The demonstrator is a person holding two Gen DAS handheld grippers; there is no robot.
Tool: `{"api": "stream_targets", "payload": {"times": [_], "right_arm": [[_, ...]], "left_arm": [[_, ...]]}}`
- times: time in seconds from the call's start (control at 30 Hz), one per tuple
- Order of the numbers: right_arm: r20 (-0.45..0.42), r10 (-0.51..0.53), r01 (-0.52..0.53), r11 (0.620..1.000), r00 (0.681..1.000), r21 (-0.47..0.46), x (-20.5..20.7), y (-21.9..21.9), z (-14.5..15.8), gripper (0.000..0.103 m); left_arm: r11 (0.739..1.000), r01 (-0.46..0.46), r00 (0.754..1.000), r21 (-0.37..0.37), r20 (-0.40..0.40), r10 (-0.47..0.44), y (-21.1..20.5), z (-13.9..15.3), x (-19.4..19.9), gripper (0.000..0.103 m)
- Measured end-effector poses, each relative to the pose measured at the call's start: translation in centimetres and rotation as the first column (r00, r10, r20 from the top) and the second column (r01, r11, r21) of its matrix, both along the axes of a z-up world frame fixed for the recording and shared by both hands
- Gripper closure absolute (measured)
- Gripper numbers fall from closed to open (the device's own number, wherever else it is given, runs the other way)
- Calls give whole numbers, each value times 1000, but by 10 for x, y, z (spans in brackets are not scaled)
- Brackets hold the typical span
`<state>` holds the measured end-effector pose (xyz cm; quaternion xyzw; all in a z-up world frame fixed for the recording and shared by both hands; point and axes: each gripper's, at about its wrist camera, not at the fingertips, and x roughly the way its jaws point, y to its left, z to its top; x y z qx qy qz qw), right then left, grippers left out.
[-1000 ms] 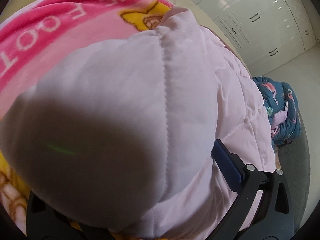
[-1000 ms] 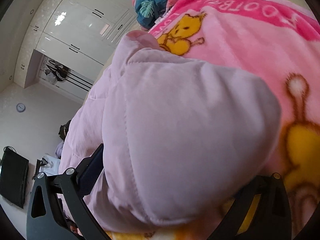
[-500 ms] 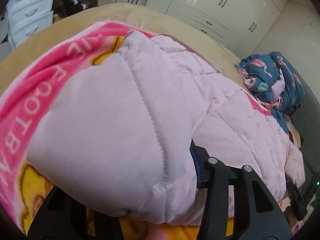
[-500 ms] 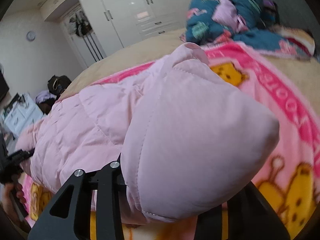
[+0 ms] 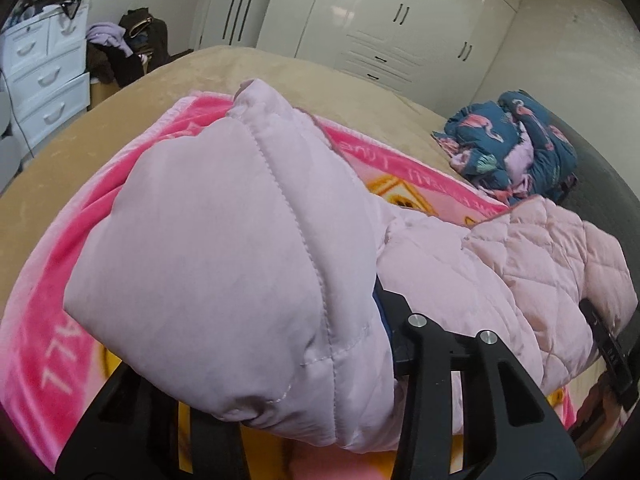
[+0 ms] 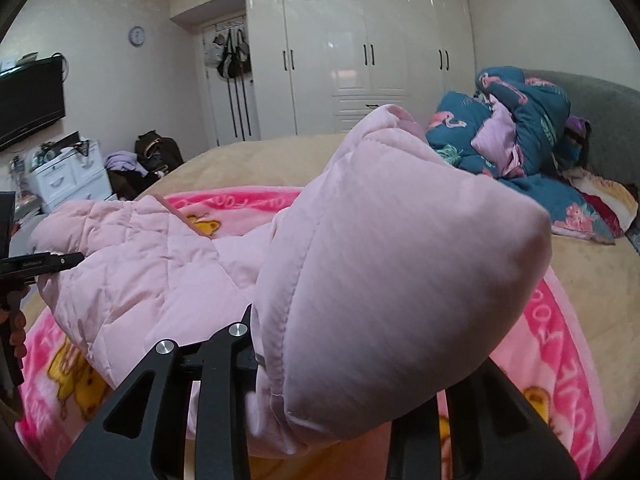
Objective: Fold large clothes
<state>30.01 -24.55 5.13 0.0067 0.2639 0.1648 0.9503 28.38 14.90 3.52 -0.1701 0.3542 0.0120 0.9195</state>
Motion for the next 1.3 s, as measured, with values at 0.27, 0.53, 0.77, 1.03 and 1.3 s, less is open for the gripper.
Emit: {"api": "stream_targets", "payload": {"times": [0.27, 0.53, 0.77, 1.03, 1.3], "right_arm": [[-41, 4, -3, 999, 999, 42, -64, -26, -12, 74], [-118, -38, 48, 996, 992, 79, -92, -39, -38, 72], [-228, -103, 130, 986, 968, 109, -93, -46, -67, 62], [-359, -144, 225, 955, 922, 195, -86, -63, -98, 42], [-475, -153, 311, 910, 867, 274, -81, -78, -109, 19]], "left_arm": [[1000, 23, 1000, 19, -1, -23, -12, -4, -61, 69], [999, 18, 999, 31, -29, -18, -22, -25, -98, 66], [1000, -7, 997, 19, -74, 8, -17, -49, -103, 59], [999, -19, 995, 29, -93, 21, -15, -56, -104, 51], [999, -35, 989, -4, -144, 34, -9, -61, -103, 40]]}}
